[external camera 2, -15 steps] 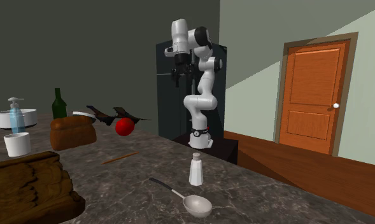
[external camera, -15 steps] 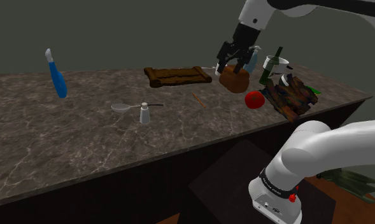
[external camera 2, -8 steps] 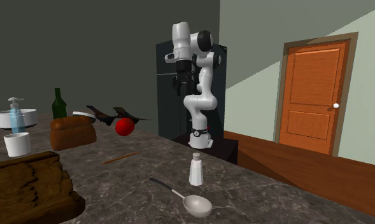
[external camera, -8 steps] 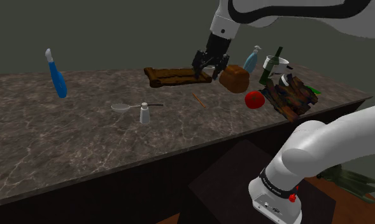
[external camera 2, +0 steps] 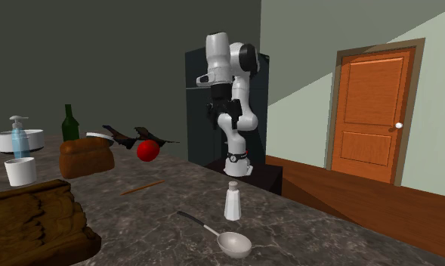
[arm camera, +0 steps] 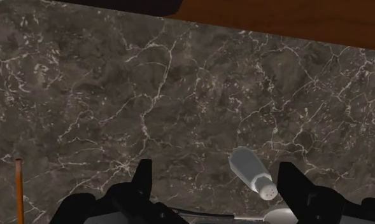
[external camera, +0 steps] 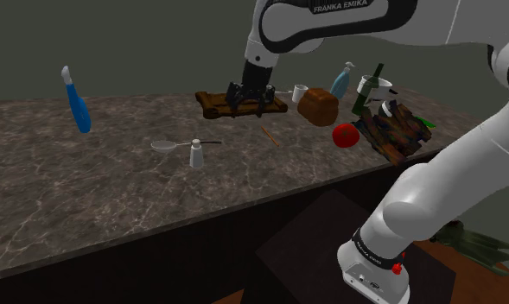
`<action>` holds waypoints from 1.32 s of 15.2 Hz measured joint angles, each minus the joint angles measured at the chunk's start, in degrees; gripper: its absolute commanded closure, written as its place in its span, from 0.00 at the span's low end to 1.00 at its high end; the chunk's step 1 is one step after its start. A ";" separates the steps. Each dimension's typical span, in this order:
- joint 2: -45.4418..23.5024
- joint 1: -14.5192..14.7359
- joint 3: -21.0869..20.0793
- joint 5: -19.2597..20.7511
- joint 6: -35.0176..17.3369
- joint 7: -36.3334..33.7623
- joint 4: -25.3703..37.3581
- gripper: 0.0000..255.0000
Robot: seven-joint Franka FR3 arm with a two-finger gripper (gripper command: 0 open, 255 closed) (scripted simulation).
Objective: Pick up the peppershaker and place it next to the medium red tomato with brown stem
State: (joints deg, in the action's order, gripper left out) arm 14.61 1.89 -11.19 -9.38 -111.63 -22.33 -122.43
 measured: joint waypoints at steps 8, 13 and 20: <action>-17.86 1.30 -2.93 3.96 -4.51 -6.47 11.87 0.00; -29.38 3.41 -3.56 7.19 -5.32 -10.73 21.44 0.00; -35.85 4.56 -3.28 8.80 -8.67 -12.09 23.99 0.00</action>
State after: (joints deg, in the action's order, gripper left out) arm -21.24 6.45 -14.47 -0.58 -120.31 -34.42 -98.43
